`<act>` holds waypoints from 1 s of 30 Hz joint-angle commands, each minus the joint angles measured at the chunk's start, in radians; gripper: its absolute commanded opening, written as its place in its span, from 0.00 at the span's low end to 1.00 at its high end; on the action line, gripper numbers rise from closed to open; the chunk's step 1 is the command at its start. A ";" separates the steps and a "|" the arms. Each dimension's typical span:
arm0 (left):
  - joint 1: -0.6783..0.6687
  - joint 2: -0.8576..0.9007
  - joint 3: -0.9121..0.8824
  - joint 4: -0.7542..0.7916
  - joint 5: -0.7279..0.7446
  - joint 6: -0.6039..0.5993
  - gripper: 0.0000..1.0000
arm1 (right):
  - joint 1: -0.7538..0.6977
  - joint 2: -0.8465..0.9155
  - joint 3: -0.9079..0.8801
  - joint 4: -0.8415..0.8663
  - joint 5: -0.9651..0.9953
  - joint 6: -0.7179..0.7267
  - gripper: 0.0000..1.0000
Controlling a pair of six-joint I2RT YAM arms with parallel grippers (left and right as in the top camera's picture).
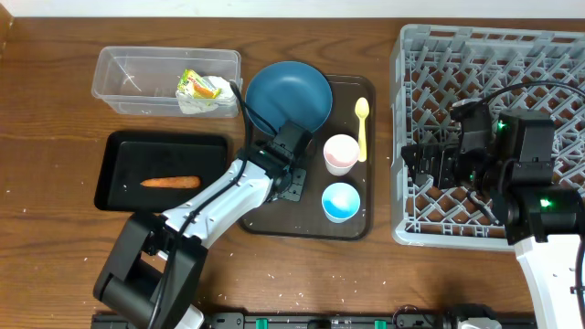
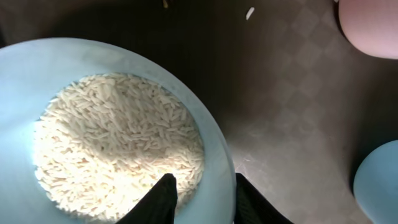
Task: Sort waste into correct bins and load items into the dishwasher rack
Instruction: 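Lift the rice bowl with the left gripper toward the black tray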
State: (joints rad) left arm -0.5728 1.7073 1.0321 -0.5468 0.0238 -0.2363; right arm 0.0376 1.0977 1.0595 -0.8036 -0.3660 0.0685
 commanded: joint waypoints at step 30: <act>-0.013 0.031 0.008 0.003 -0.018 -0.002 0.06 | 0.009 0.000 0.017 0.006 0.003 0.005 0.99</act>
State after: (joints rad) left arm -0.5911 1.7157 1.0344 -0.5388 0.0216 -0.2321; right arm 0.0376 1.0977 1.0595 -0.7986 -0.3660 0.0685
